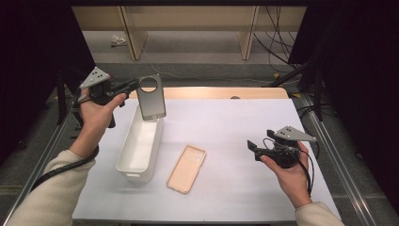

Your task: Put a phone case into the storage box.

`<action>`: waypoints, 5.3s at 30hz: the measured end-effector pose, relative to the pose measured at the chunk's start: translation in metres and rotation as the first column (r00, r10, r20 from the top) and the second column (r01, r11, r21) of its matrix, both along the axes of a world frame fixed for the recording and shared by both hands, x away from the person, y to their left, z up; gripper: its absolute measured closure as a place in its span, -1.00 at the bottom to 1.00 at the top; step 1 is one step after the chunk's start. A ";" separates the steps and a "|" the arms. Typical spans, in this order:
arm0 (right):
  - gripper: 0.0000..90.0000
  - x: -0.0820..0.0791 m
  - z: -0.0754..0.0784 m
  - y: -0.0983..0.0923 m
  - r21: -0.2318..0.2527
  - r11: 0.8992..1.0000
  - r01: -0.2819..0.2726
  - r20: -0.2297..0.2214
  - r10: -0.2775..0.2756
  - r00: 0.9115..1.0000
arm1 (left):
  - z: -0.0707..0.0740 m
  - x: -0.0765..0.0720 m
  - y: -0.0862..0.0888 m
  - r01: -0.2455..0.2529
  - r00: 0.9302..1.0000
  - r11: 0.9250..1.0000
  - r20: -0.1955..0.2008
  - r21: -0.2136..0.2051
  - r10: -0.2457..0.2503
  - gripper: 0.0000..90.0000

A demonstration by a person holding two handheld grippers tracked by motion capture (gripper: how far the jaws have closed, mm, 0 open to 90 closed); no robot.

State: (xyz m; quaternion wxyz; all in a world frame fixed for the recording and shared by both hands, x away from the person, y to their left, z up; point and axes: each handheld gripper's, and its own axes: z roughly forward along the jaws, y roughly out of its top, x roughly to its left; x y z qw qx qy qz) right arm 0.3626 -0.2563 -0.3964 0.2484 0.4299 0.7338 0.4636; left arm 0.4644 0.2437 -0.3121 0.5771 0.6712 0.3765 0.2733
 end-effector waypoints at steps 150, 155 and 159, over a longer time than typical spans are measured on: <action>-0.64 0.002 -0.003 0.000 0.007 1.000 -0.023 -0.007 0.023 1.000 | -0.063 0.084 0.020 -0.069 0.988 0.991 -0.129 0.115 0.084 0.79; -0.64 0.002 -0.003 0.000 0.005 1.000 -0.024 -0.008 0.024 1.000 | -0.067 0.085 0.021 -0.070 0.987 0.991 -0.137 0.117 0.086 0.78; -0.64 0.002 -0.003 0.000 0.005 1.000 -0.024 -0.008 0.024 1.000 | -0.070 0.086 0.021 -0.078 0.985 0.989 -0.144 0.125 0.096 0.77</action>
